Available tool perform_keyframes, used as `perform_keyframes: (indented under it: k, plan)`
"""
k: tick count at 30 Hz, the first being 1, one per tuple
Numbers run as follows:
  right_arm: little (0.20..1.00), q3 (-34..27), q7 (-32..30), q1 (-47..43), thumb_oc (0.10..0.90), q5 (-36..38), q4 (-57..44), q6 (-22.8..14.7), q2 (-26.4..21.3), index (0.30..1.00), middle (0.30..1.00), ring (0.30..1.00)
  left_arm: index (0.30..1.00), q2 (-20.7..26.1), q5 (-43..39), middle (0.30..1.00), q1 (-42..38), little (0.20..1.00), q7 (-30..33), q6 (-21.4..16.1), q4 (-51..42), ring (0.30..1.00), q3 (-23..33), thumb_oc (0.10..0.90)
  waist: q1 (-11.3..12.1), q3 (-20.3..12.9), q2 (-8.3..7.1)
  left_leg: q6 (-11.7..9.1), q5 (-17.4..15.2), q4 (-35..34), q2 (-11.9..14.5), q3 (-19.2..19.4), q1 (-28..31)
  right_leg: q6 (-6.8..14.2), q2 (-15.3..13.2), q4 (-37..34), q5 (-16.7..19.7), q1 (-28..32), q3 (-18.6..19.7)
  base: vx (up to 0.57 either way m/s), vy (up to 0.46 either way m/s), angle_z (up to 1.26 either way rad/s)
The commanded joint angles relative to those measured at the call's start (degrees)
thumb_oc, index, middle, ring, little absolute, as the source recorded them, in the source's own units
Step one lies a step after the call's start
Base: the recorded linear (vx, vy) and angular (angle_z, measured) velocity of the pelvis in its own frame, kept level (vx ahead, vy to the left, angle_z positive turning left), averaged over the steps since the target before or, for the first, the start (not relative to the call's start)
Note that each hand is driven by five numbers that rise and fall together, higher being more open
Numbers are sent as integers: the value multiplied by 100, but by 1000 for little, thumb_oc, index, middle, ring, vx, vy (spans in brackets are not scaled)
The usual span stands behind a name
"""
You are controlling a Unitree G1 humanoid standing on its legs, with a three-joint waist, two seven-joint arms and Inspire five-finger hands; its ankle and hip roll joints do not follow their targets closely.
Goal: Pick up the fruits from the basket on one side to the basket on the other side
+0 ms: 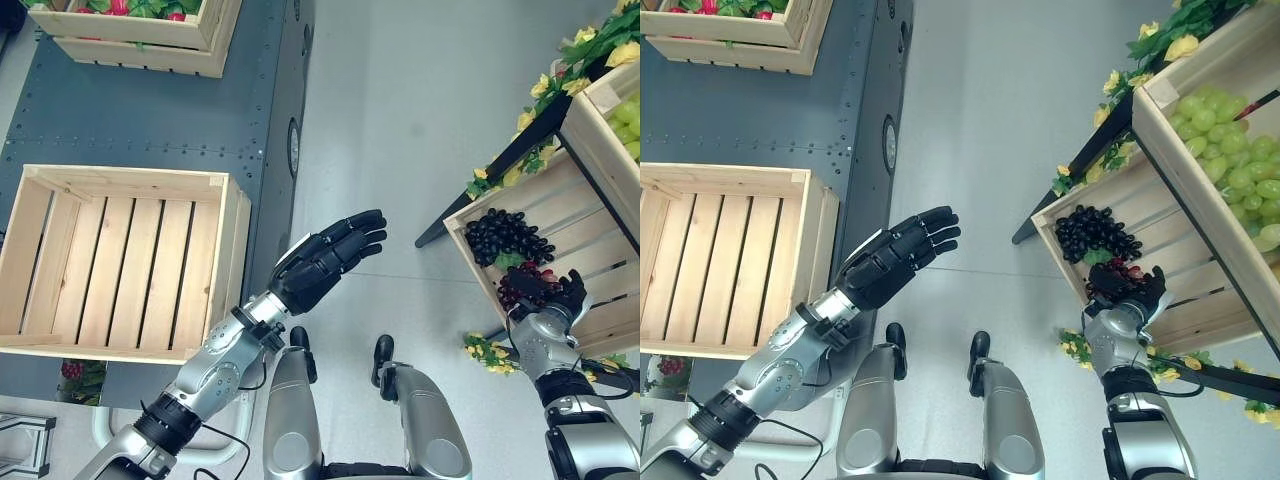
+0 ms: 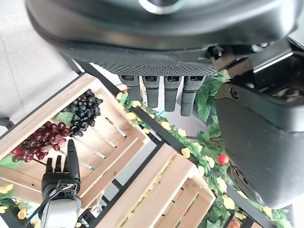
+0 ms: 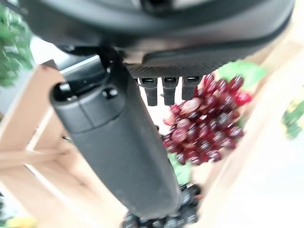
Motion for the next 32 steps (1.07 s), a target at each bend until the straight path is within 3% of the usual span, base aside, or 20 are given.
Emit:
perform_keyframes:
  k: [1, 5, 7, 10, 11, 17, 18, 25, 27, 32]
  plan:
    - [900, -54, 38, 92, 800, 382, -524, -41, -645, 900, 900, 900, 900, 35, -101, 900, 148, 900, -461, -217, -1145, 900, 270, 800, 27, -570, -383, -239, 247, 423, -192, 375, -446, 149, 246, -741, 291, 742, -188, 33, 1, -7]
    - [900, -110, 379, 432, 800, 92, -684, 505, -596, 900, 900, 900, 900, 22, -45, 900, 398, 900, -600, -98, -1181, 900, 465, 800, 31, -752, -521, -259, 259, 181, -175, 465, -214, 201, 224, -1030, 397, 997, -145, 42, 16, -9]
    - [900, -43, 410, 519, 800, -55, -753, 481, -658, 900, 900, 900, 900, 10, 6, 900, 445, 900, -560, -60, -1214, 900, 483, 800, 39, -831, -593, -242, 230, 67, -178, 502, -102, 231, 217, -1154, 445, 1115, -115, 35, 24, -6]
    - [900, 8, 984, 599, 800, 35, -1441, 110, -691, 900, 900, 900, 900, -122, 78, 900, 627, 900, -579, -20, -1199, 900, 600, 800, 32, -1035, -651, -261, 249, -219, -198, 583, 203, 256, 178, -1351, 475, 1353, -24, 70, 110, -10]
    - [900, 30, 1044, 676, 800, -233, -1711, -70, -667, 900, 900, 900, 900, -183, 115, 900, 708, 900, -598, -30, -1198, 900, 644, 800, 24, -1092, -641, -264, 271, -321, -215, 615, 293, 260, 154, -1397, 483, 1409, -2, 66, 143, -6]
    - [900, -113, 893, 1304, 800, -1960, -3223, -295, -541, 900, 900, 900, 900, -587, 301, 900, 1227, 900, -551, -50, -1233, 900, 986, 800, -35, -1481, -566, -196, 316, -1060, -436, 756, 858, 334, -47, -1668, 523, 1658, 131, 37, 174, -5]
    - [900, -164, 925, 1390, 800, -2030, -3430, -334, -487, 900, 900, 900, 900, -628, 326, 900, 1272, 900, -462, -16, -1275, 900, 1041, 800, -48, -1530, -577, -137, 467, -1209, -462, 814, 902, 309, -86, -1707, 587, 1633, 137, -31, 188, -2]
    - [900, -88, 2194, 1780, 800, -1854, -4363, -948, -94, 900, 900, 900, 900, -994, 615, 900, 1494, 900, -79, 12, -927, 900, 1241, 800, -94, -1908, -486, -78, 583, -1932, -762, 610, 1431, 309, -273, -1924, 581, 1759, 239, -25, 194, 1]
    - [900, -8, 2541, 1957, 800, -2273, -4482, -1128, -9, 900, 900, 900, 900, -1101, 602, 900, 1594, 900, -120, 113, -724, 900, 1332, 800, -94, -2016, -462, -64, 619, -2140, -848, 480, 1560, 311, -317, -1968, 582, 1767, 241, -22, 154, 8]
    - [900, 181, 3281, 2307, 800, -1874, -4325, -1394, 227, 900, 900, 900, 900, -1309, 852, 900, 1699, 900, -156, 187, -288, 900, 1393, 800, -105, -2238, -404, -22, 791, -2890, -983, 259, 1971, 332, -404, -2113, 623, 1765, 72, -35, 120, 15]
